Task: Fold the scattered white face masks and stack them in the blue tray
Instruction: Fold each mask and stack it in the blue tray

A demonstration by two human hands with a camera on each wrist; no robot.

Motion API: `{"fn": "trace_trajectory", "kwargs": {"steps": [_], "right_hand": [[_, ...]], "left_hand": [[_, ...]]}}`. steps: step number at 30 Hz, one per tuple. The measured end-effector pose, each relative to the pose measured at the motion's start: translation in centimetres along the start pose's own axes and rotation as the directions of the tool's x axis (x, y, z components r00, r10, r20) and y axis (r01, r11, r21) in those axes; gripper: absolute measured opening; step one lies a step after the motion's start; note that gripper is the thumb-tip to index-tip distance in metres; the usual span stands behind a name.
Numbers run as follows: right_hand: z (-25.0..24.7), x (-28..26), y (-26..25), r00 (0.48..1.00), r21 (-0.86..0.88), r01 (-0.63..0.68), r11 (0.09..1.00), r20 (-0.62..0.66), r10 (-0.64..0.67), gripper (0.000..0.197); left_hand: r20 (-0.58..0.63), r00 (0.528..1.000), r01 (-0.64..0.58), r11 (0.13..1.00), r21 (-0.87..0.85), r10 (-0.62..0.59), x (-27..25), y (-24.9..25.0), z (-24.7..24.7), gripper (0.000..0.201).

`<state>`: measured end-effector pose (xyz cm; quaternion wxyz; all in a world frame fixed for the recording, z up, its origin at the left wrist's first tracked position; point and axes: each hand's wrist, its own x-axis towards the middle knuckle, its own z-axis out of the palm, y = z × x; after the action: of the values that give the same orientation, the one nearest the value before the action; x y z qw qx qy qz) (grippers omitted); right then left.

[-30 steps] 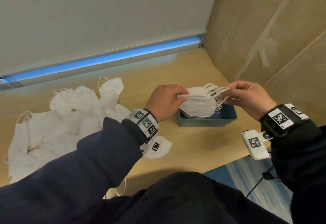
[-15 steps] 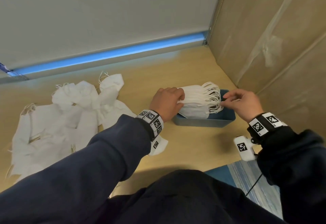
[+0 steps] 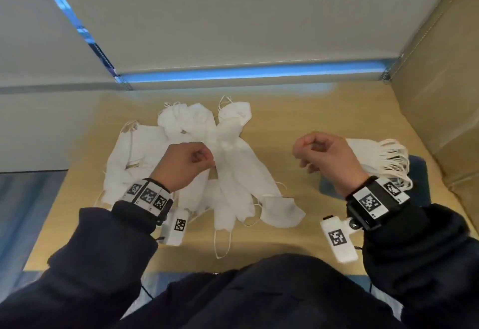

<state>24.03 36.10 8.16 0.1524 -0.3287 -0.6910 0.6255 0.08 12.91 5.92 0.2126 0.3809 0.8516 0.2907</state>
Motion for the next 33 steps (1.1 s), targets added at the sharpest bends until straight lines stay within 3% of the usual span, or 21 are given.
{"fn": "trace_trajectory", "kwargs": {"steps": [3, 5, 9, 12, 15, 17, 21, 23, 25, 28, 30, 32, 33], "right_hand": [[6.8, 1.2, 0.1, 0.957, -0.125, -0.030, 0.992, 0.284, 0.065, 0.006], [11.3, 1.9, 0.7, 0.918, -0.164, -0.025, 0.986, 0.386, 0.088, 0.008], [19.2, 2.9, 2.0, 0.882, -0.220, 0.002, 0.975, 0.460, 0.102, 0.009], [24.0, 3.7, 2.8, 0.882, -0.300, 0.031, 0.953, 0.458, 0.115, 0.011], [28.3, 4.0, 3.6, 0.859, -0.392, 0.104, 0.914, 0.498, 0.116, 0.018], [30.7, 3.9, 4.0, 0.849, -0.441, 0.178, 0.880, 0.521, 0.090, 0.035], [34.1, 3.8, 4.7, 0.770, -0.498, 0.351, 0.793, 0.635, 0.058, 0.089], [34.9, 4.1, 5.0, 0.738, -0.600, 0.439, 0.669, 0.666, 0.113, 0.088], [34.6, 4.5, 4.7, 0.765, -0.641, 0.448, 0.624, 0.636, 0.104, 0.062], [31.8, 5.0, 3.7, 0.860, -0.614, 0.373, 0.696, 0.510, -0.011, 0.026], [28.9, 5.4, 2.6, 0.907, -0.626, 0.349, 0.698, 0.413, -0.083, 0.015], [25.9, 5.8, 1.1, 0.930, -0.731, 0.325, 0.600, 0.361, -0.063, 0.015], [24.6, 5.9, 0.3, 0.935, -0.811, 0.309, 0.497, 0.355, -0.002, 0.022]], "left_hand": [[-0.051, 0.984, 0.178, 0.976, 0.123, -0.173, -2.4, -7.0, -4.2, 0.004], [-0.089, 0.960, 0.278, 0.941, 0.192, -0.266, -4.1, -11.2, -5.6, 0.007], [-0.155, 0.915, 0.400, 0.887, 0.232, -0.372, -7.2, -16.9, -6.1, 0.016], [-0.169, 0.885, 0.463, 0.862, 0.209, -0.434, -8.6, -19.2, -5.3, 0.042], [-0.123, 0.875, 0.484, 0.845, 0.229, -0.468, -9.3, -20.1, -4.5, 0.090], [-0.090, 0.878, 0.477, 0.839, 0.260, -0.471, -9.2, -20.3, -4.3, 0.105], [-0.010, 0.903, 0.430, 0.901, 0.061, -0.430, -8.1, -20.0, -4.5, 0.106], [0.026, 0.928, 0.373, 0.928, -0.005, -0.373, -7.8, -19.9, -4.9, 0.096], [-0.003, 0.944, 0.331, 0.943, -0.036, -0.331, -7.7, -19.9, -5.6, 0.083], [-0.088, 0.954, 0.268, 0.946, -0.184, -0.287, -7.6, -19.3, -7.3, 0.070], [-0.152, 0.957, 0.196, 0.938, -0.287, -0.247, -7.6, -18.4, -8.6, 0.064], [-0.220, 0.952, 0.117, 0.918, -0.378, -0.212, -7.5, -17.2, -9.7, 0.058], [-0.244, 0.949, 0.083, 0.903, -0.421, -0.201, -7.4, -16.5, -10.0, 0.056]]}}
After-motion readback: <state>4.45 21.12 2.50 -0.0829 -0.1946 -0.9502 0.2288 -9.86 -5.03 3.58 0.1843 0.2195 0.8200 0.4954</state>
